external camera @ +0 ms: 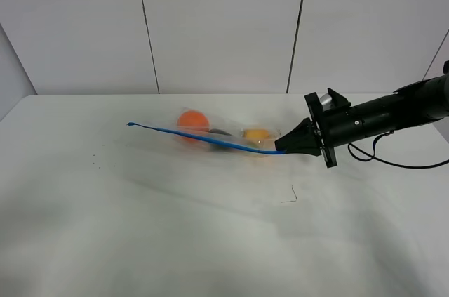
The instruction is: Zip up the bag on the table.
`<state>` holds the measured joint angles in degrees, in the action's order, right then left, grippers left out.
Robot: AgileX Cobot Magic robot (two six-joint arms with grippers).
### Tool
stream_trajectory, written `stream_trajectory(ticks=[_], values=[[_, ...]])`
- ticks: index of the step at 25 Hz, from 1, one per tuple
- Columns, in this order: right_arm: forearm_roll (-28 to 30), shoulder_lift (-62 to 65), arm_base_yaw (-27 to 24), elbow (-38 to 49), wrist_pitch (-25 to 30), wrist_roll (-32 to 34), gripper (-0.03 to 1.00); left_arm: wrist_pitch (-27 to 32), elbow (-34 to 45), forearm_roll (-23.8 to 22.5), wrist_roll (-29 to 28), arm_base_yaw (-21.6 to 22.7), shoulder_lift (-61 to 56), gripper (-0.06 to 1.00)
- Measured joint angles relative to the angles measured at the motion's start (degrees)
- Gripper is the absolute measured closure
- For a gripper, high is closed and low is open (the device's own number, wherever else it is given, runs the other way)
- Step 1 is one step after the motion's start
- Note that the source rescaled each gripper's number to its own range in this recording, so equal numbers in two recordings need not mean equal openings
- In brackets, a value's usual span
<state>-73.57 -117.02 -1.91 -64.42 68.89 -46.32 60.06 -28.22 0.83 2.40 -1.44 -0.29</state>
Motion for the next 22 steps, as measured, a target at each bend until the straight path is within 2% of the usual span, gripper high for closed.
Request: stream_trajectory(ticks=[3,5,7,10,12,16,22], values=[[0.47,0.00,0.00,0.00,-0.06,0.03,0.96,0.00,0.00,0.30,-0.01,0.00,0.00,-0.04],[0.92,0.00,0.00,0.00,-0.24,0.42,0.90,0.00,0.00,1.07,-0.01,0.00,0.00,-0.04],[1.91,0.00,0.00,0.00,-0.30,0.64,0.73,0.00,0.00,1.21,-0.06,0.00,0.00,-0.04],[4.32,0.13,0.00,-0.17,-0.30,1.42,0.30,0.00,0.00,1.32,-0.06,0.00,0.00,-0.04],[8.14,0.54,0.00,-1.78,-0.30,4.13,0.16,0.00,0.00,1.32,-0.06,0.00,0.00,-0.04],[23.64,3.53,0.00,-10.23,-0.15,14.87,0.08,0.00,0.00,1.32,-0.06,0.00,0.00,-0.04],[53.09,8.68,0.00,-23.70,-0.82,32.93,0.07,0.00,0.00,1.32,-0.06,0.00,0.00,-0.04]])
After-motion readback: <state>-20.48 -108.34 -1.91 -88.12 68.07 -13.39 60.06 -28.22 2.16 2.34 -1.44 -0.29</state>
